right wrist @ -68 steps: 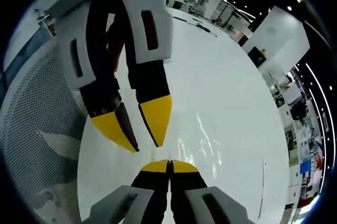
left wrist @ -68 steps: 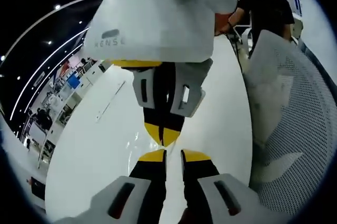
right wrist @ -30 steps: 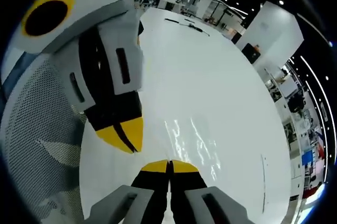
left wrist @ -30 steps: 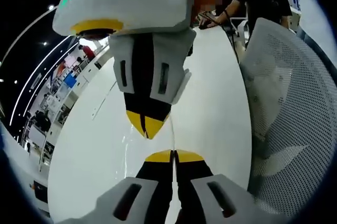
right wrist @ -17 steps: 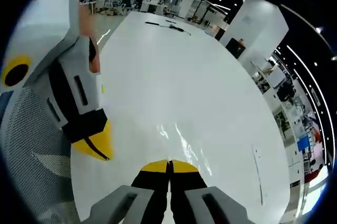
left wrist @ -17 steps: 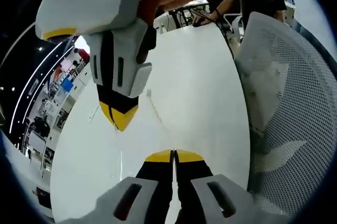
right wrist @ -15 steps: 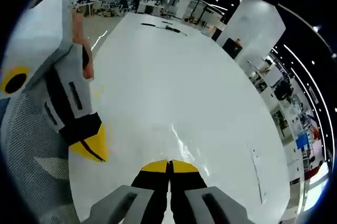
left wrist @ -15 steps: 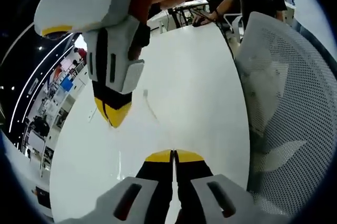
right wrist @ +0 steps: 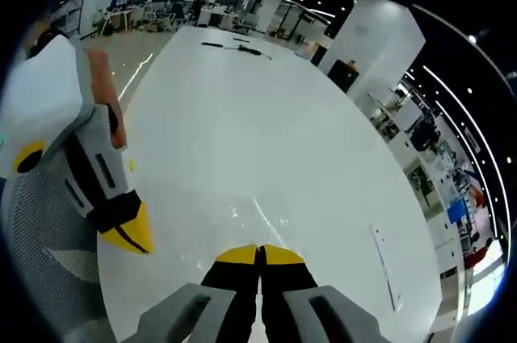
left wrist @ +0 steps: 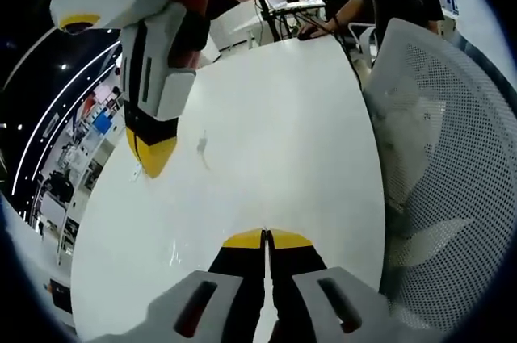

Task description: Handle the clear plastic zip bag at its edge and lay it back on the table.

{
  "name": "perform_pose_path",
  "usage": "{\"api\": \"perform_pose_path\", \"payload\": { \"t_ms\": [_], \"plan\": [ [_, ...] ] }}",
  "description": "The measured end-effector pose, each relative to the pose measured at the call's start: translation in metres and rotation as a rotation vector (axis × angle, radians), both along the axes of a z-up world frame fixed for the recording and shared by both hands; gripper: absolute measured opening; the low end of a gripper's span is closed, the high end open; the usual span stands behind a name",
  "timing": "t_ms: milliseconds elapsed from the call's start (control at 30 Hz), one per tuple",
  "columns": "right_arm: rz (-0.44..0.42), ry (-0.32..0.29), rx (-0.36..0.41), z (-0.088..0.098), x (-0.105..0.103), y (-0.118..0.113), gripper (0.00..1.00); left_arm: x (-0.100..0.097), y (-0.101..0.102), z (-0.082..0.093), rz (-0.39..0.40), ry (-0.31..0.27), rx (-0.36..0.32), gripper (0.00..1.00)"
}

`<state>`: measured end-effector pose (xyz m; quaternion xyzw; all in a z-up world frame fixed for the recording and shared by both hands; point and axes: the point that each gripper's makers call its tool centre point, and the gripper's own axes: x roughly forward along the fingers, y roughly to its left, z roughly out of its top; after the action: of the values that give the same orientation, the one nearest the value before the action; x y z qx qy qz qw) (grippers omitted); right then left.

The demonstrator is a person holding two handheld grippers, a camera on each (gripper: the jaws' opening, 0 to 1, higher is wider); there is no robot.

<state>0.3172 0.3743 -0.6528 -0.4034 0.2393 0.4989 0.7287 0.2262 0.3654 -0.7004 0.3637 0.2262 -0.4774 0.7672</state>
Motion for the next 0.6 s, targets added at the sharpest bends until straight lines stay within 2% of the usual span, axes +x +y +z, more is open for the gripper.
{"api": "perform_pose_path", "payload": {
  "t_ms": [600],
  "plan": [
    [0.033,-0.006,-0.029,-0.0079,-0.0083,-0.0029,0.0,0.0062,0.0017,0.0005,0.017,-0.002,0.0,0.0]
  ]
}}
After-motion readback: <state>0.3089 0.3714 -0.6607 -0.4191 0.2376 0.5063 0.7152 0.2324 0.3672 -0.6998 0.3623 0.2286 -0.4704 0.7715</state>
